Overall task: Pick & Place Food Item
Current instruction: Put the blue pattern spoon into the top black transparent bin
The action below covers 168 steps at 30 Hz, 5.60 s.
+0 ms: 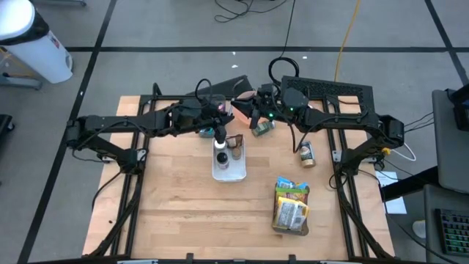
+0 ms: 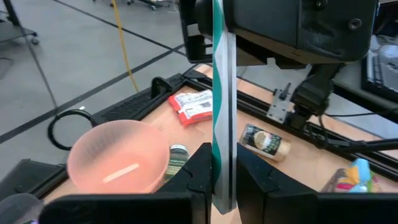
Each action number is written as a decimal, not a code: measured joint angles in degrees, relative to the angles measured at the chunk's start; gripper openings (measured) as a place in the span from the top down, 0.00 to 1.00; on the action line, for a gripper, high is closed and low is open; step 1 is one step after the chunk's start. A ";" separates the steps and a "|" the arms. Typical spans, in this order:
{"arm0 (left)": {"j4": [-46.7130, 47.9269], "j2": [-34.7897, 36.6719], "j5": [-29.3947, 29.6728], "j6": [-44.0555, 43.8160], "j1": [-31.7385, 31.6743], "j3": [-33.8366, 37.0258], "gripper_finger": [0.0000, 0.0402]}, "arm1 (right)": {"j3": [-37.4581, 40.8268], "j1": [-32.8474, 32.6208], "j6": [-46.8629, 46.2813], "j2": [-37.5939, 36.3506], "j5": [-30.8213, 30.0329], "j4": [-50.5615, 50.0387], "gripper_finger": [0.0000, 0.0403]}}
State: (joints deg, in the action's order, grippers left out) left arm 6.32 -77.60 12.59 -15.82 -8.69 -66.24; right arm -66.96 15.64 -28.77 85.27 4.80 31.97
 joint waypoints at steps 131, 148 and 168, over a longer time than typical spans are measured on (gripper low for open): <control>45.75 -20.19 13.32 15.53 -1.66 -39.60 0.50 | 0.00 7.75 -0.11 -4.94 -7.91 -11.44 1.00; 47.03 -20.83 17.21 11.75 -2.43 -40.28 0.71 | 0.00 7.63 -0.23 -4.94 -8.62 -9.47 1.00; 47.53 -20.72 14.49 13.08 -2.99 -40.28 0.94 | 0.07 7.61 -0.50 -4.96 -7.33 -9.49 0.92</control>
State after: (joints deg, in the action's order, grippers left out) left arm 53.84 -98.32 27.08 -2.75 -11.68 -106.52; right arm -66.89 23.24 -29.28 80.31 -2.53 22.47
